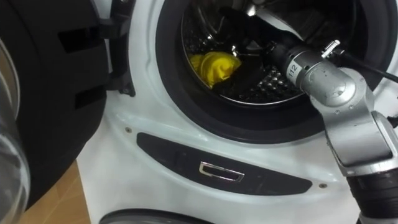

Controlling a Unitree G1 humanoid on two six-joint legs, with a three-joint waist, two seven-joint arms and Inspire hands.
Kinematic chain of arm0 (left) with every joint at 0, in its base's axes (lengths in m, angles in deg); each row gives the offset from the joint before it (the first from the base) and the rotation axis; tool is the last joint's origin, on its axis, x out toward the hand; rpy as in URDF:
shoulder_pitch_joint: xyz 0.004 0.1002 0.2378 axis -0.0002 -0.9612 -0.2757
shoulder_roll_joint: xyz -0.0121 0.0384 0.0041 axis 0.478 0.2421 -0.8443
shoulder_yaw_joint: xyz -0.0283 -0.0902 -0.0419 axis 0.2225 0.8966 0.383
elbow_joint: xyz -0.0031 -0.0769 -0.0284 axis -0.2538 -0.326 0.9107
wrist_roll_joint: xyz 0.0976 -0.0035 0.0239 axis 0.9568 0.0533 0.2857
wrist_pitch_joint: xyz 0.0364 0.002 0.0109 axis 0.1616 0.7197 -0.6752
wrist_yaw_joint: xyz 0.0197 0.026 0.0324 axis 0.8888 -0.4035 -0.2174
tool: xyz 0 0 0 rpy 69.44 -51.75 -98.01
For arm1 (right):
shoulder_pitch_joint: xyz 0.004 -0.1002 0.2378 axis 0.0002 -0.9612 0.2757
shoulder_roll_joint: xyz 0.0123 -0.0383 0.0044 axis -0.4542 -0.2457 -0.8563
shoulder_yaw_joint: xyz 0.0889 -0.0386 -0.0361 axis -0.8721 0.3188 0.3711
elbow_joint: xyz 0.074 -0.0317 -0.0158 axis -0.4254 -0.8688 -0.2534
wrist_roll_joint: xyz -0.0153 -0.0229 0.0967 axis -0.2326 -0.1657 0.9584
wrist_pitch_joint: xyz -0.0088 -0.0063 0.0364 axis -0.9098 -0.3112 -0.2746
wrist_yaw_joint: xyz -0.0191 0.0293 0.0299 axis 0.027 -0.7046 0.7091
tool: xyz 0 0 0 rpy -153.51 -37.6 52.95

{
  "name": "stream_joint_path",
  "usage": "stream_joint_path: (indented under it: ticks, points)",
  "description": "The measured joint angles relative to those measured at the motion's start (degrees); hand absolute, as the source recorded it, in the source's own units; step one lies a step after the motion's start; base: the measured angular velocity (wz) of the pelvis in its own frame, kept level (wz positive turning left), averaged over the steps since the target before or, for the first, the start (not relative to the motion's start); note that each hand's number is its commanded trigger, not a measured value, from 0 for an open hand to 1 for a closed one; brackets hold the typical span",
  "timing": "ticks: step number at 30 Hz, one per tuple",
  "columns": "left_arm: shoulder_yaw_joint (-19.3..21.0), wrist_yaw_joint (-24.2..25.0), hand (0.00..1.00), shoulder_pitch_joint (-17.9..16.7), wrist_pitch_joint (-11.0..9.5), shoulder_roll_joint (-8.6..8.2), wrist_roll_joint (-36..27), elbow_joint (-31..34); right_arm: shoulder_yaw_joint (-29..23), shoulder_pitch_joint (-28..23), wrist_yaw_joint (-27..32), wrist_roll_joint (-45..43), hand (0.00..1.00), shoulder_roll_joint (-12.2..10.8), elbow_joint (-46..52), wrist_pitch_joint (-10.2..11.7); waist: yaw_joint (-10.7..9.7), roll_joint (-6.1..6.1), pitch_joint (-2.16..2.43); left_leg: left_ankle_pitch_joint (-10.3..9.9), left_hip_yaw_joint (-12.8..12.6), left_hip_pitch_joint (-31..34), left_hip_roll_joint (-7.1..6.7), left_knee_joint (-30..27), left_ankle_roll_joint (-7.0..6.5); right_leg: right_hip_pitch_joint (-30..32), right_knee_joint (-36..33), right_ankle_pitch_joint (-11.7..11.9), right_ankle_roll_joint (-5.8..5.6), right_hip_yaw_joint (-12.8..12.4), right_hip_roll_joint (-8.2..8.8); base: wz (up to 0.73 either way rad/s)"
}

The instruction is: Pick clothes from washing machine

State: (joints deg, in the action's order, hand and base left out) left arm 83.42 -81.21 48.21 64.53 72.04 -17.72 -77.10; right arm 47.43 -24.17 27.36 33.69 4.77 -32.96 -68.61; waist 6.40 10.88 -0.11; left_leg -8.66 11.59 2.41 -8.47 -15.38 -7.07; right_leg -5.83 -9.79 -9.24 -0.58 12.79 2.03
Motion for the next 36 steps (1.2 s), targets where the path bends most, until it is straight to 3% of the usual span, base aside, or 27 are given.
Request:
stream_joint_path:
  ticks: [3, 8, 12, 15, 22, 36]
  points:
    - [0.0, 0.1, 0.0, 1.2, 0.6, 0.02, 0.3, -0.4, 2.1, 0.2, -2.4, -3.8, 1.0, 1.1, 0.9, -0.2, 0.6, 0.07, -0.02, 0.0, 0.0, 0.0, 0.14, 0.0, 0.14, -0.1, 0.0, 0.0, 0.0, 0.0, -0.15, -0.04]
    - [-0.2, 0.5, 0.0, 3.1, 0.6, 0.32, 0.3, -0.6, 3.3, 0.7, -4.6, -12.6, 1.0, 1.2, 0.1, -1.2, 3.5, 0.05, -0.13, 0.1, 0.0, -0.1, 0.45, 0.1, 0.67, 0.0, 0.1, 0.0, 0.06, 0.2, -0.45, -0.01]
    - [-2.2, 0.3, 0.0, 3.2, 0.6, 1.01, 0.3, -0.8, 3.9, 0.9, -5.4, -13.5, 1.0, 1.4, 0.1, -2.0, 4.9, 0.76, -0.54, -0.1, 0.0, -0.2, 0.88, 0.1, 1.05, -0.2, 0.1, 0.1, 0.25, 0.0, -0.89, -0.01]
    - [-4.5, -0.3, 0.0, 3.7, 0.7, 2.39, 0.3, -1.1, 4.3, 1.2, -5.7, -13.6, 1.0, 1.4, -0.5, -2.7, 5.1, 1.31, -0.88, -0.2, 0.3, -0.4, 1.12, 0.1, 1.17, -0.5, 0.2, 0.3, 0.46, 0.2, -1.22, 0.04]
    - [-4.7, -0.7, 0.0, 4.2, 1.6, 3.84, 0.3, -1.5, 5.7, 1.4, -6.0, -15.7, 1.0, 1.6, -0.4, -4.8, 6.5, 1.27, -0.91, -0.3, 1.5, -0.8, 1.1, 0.0, 1.5, -1.1, 0.3, 0.1, 0.81, 0.5, -1.54, 0.05]
    - [-4.7, -0.6, 0.0, 5.9, 1.5, 3.68, 0.3, -1.6, 5.5, 0.1, -7.1, -20.1, 1.0, 1.5, 4.5, -5.7, 6.7, 0.76, -0.9, -0.3, 1.8, -0.7, 1.37, 0.3, 1.86, -0.9, 0.2, 0.1, 0.93, 0.6, -1.82, 0.0]
